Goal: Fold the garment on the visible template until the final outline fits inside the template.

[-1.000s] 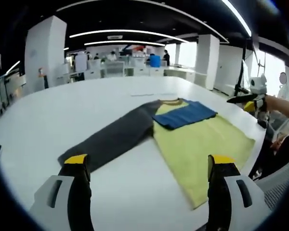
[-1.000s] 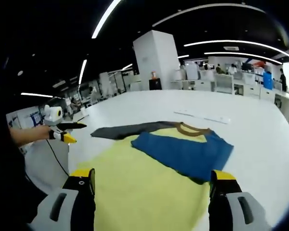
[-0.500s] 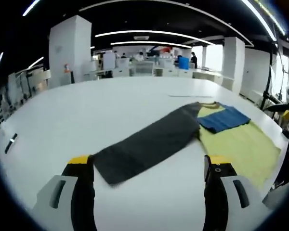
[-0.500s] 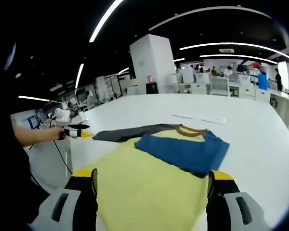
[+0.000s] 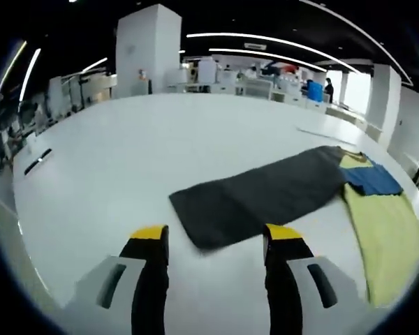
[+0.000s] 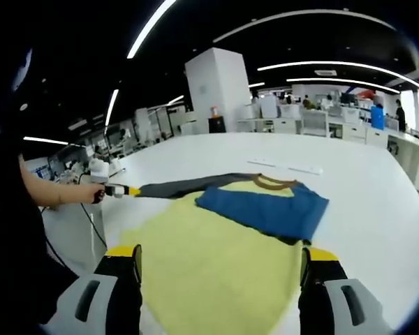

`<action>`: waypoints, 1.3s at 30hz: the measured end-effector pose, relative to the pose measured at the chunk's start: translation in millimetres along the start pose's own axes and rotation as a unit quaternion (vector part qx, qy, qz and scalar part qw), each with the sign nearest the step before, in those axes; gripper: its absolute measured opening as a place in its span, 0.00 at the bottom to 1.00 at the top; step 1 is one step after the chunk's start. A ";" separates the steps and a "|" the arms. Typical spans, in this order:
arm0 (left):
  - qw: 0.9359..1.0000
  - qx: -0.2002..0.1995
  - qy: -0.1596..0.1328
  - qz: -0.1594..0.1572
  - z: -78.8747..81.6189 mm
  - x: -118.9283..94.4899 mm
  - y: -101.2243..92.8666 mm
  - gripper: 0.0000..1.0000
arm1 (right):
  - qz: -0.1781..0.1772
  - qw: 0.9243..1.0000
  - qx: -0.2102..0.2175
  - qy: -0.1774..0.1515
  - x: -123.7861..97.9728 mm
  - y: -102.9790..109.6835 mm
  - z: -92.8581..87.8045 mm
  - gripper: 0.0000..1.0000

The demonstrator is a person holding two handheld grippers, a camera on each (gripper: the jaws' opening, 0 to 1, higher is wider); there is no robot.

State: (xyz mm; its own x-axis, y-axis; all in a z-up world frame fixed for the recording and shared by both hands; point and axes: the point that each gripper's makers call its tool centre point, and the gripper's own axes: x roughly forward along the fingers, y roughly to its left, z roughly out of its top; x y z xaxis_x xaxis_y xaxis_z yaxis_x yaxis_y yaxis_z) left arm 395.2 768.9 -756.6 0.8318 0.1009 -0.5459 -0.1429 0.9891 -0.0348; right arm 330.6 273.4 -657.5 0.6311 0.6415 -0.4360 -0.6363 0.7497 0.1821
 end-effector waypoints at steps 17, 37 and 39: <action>0.998 -0.051 -0.008 0.047 -11.0 -15.5 -13.6 0.13 | -0.015 1.000 0.008 0.009 0.2 -6.7 -10.6 0.86; 0.992 -0.110 0.014 0.062 -3.0 -14.7 -8.2 0.01 | -0.021 0.999 0.004 0.025 -2.3 -3.1 -22.5 0.88; 0.995 -0.074 0.022 0.057 0.1 -12.9 -6.0 0.01 | -0.022 0.999 0.007 0.026 -1.9 -3.6 -23.5 0.88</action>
State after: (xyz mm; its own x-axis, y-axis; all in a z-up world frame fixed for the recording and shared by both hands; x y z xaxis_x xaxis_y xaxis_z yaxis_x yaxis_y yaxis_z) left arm 385.5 761.7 -749.3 0.7815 0.2030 -0.5899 -0.3145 0.9448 -0.0915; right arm 321.3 265.7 -678.0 0.6343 0.5987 -0.4891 -0.6022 0.7794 0.1730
